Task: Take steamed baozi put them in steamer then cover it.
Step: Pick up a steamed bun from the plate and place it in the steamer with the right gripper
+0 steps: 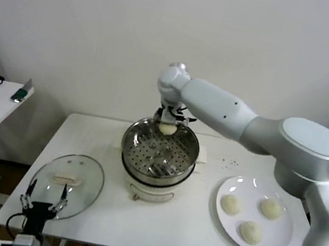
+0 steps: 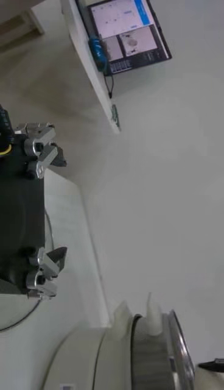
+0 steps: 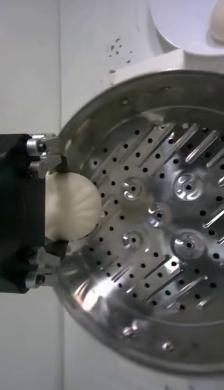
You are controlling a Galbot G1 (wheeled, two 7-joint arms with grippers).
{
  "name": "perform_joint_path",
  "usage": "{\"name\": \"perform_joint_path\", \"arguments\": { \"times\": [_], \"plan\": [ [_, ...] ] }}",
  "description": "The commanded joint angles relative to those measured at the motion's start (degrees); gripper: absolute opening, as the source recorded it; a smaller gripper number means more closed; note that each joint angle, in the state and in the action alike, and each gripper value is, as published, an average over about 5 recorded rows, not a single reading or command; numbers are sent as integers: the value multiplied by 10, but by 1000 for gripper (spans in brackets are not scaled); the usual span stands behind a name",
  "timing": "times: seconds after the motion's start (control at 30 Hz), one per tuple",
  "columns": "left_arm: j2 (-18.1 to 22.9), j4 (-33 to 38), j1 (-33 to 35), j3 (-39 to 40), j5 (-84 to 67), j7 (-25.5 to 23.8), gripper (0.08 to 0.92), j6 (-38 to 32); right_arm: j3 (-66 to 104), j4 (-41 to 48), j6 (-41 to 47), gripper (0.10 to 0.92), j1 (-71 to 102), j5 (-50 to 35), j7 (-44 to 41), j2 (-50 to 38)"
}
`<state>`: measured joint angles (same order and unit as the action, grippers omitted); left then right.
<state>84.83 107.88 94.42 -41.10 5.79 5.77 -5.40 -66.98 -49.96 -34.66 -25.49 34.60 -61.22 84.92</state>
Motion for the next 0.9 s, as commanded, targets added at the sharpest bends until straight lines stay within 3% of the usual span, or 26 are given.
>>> {"name": "perform_joint_path", "arguments": {
  "times": [0.03,0.2,0.43,0.63,0.8,0.9],
  "plan": [
    [1,-3,3,-2,-2,1,823,-2,13,19,-13,722,47,50,6,21],
    [2,-5,4,-3,-2,2,823,-3,18,23,-13,734,57,64,9,23],
    [9,-5,10,-2,0,3,823,-6,24,15,-7,817,59,74,14,18],
    [10,-6,14,-3,-1,4,823,-8,27,-5,-13,823,28,57,8,-4],
    [11,-2,17,-2,-2,5,823,-9,18,-43,-13,823,-31,-20,-8,-44],
    [10,2,17,-2,-1,4,823,-7,-21,-62,25,823,-90,-124,-10,-80]
  ]
}}
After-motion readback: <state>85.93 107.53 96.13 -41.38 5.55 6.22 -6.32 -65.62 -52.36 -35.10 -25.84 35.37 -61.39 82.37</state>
